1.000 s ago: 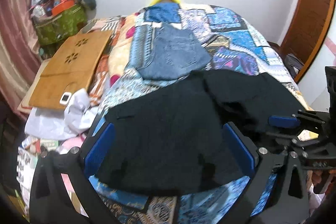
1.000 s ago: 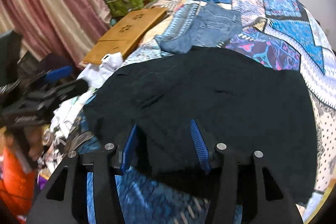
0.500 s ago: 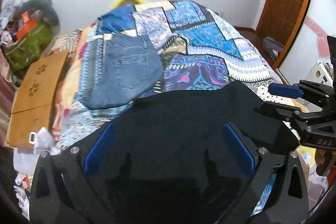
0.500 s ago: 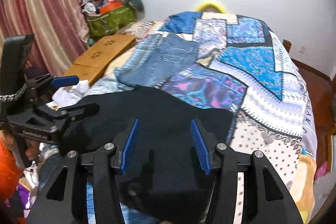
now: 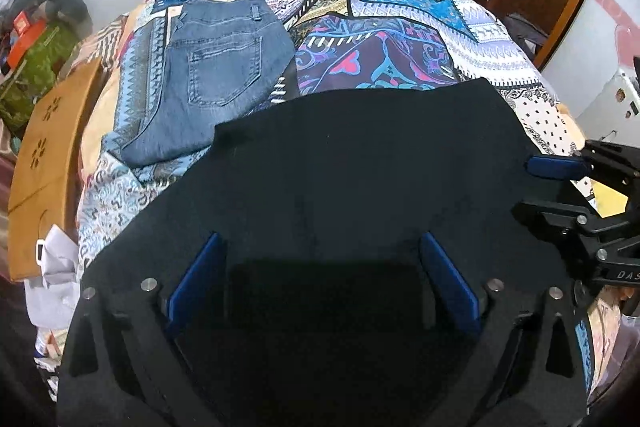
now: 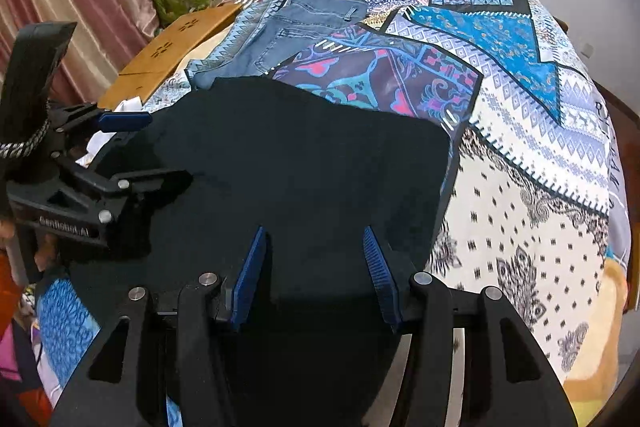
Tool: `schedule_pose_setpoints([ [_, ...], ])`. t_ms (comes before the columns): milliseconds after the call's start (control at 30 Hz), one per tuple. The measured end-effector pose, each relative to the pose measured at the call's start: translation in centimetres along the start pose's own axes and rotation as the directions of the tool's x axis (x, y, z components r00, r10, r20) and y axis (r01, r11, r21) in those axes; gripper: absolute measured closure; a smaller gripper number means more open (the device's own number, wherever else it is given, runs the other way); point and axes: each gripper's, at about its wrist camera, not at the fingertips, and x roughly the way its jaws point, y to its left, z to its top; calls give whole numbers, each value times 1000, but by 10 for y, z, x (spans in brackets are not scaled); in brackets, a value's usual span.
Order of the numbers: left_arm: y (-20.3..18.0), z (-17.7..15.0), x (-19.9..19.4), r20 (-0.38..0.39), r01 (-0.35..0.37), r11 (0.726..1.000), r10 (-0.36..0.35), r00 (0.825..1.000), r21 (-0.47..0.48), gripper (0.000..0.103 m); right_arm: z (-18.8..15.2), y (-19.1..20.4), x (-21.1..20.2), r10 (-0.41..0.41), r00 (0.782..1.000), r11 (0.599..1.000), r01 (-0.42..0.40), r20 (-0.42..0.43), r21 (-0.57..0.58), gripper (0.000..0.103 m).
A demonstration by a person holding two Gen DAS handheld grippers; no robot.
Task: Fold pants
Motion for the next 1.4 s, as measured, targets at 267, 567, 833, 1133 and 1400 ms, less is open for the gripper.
schedule_pose_setpoints([
  [267,-7,-26,-20,50,-70,997,68,996,36,3,-27,4,-21,-39,999,999,38,11,28,56],
  [567,-8,-52,-51,102,-151,987,146,984,47,3,-33,13,-47,-90,995,994,88,45,58,55],
  [833,22,-73,-101,199,-244,969,248,948,-43,3,-10,50,-77,-63,988,998,63,143,1,55],
  [1133,104,-107,-125,159,-112,939,170,972,-324,2,19,105,-45,-2,988,996,16,156,-84,48],
  [1400,145,-148,-94,54,44,862,-20,998,-504,2,12,121,22,-14,1000,992,14,0,-123,48],
])
